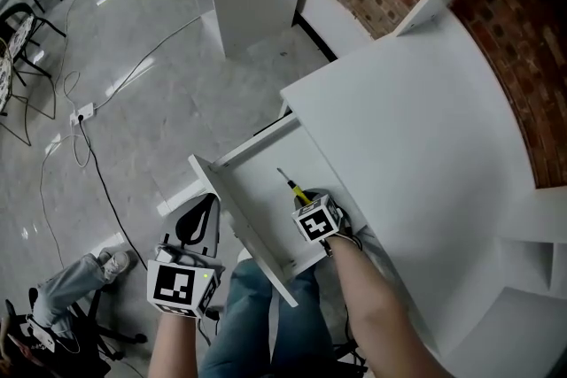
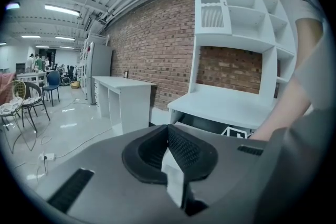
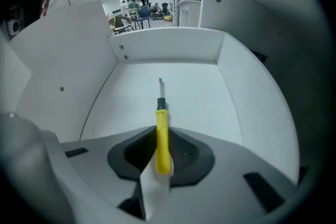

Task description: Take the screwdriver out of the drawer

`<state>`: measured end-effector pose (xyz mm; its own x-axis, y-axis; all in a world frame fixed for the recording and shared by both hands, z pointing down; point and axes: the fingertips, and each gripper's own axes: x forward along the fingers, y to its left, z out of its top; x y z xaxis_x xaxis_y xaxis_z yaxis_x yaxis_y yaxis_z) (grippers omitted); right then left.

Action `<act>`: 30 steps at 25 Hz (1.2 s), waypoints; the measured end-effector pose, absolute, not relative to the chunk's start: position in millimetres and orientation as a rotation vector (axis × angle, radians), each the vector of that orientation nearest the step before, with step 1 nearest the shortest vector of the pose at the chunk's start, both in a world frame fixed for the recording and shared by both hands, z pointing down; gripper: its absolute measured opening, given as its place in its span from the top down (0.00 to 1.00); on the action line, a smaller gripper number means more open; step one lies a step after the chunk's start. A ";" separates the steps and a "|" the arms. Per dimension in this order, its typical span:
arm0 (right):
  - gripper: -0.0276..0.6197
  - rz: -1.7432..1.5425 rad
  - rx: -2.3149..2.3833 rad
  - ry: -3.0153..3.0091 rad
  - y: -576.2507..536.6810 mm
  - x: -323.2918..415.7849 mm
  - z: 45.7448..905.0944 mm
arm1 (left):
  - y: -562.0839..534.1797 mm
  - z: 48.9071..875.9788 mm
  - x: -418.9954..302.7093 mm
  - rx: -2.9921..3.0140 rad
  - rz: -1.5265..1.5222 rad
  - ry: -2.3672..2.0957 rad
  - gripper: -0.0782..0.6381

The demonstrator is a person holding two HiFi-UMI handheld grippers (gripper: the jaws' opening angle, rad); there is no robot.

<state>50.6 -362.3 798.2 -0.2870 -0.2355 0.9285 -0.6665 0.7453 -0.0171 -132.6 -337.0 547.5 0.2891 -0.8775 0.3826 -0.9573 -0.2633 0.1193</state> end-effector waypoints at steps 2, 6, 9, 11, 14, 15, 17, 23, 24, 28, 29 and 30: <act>0.84 0.485 0.674 -1.848 -358.6 47.4 795.8 | -335.0 546.8 -131.9 2.252 0.344 -1.656 0.87; 0.84 0.484 0.672 -1.857 -351.7 43.3 777.1 | -333.2 532.6 -130.6 2.287 0.329 -1.654 0.87; 0.84 0.471 0.680 -1.882 -345.5 39.9 749.6 | -332.1 514.1 -128.8 2.298 0.307 -1.648 0.87; 0.84 0.443 0.686 -1.911 -343.1 36.8 727.6 | -332.2 499.6 -126.2 2.331 0.285 -1.650 0.87; 0.84 0.395 0.719 -1.969 -346.7 32.1 689.5 | -333.4 480.0 -123.7 2.362 0.252 -1.654 0.87; 0.84 0.383 0.735 -1.989 -348.2 30.7 675.6 | -333.5 474.0 -123.6 2.371 0.243 -1.655 0.87; 0.84 0.366 0.769 -2.027 -349.4 28.8 647.5 | -332.3 463.1 -123.9 2.386 0.227 -1.655 0.87; 0.84 0.322 0.867 -2.122 -350.1 31.2 573.3 | -332.3 436.5 -126.3 2.404 0.172 -1.676 0.87; 0.84 0.312 0.875 -2.132 -349.8 32.3 564.1 | -333.5 432.1 -125.5 2.411 0.163 -1.679 0.87; 0.84 0.271 0.903 -2.145 -351.4 44.7 539.7 | -341.1 416.6 -115.4 2.443 0.128 -1.677 0.87; 0.84 0.265 0.918 -2.145 -353.1 50.3 536.3 | -343.2 413.4 -111.8 2.453 0.121 -1.675 0.87; 0.84 0.263 0.937 -2.145 -355.6 56.8 533.5 | -345.4 411.1 -108.2 2.459 0.114 -1.674 0.87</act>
<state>56.8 -355.6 533.5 -0.4364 -0.5393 0.7202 -0.6972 0.7087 0.1081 -108.2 -345.4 411.1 0.3691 -0.9164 0.1550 -0.9289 -0.3584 0.0930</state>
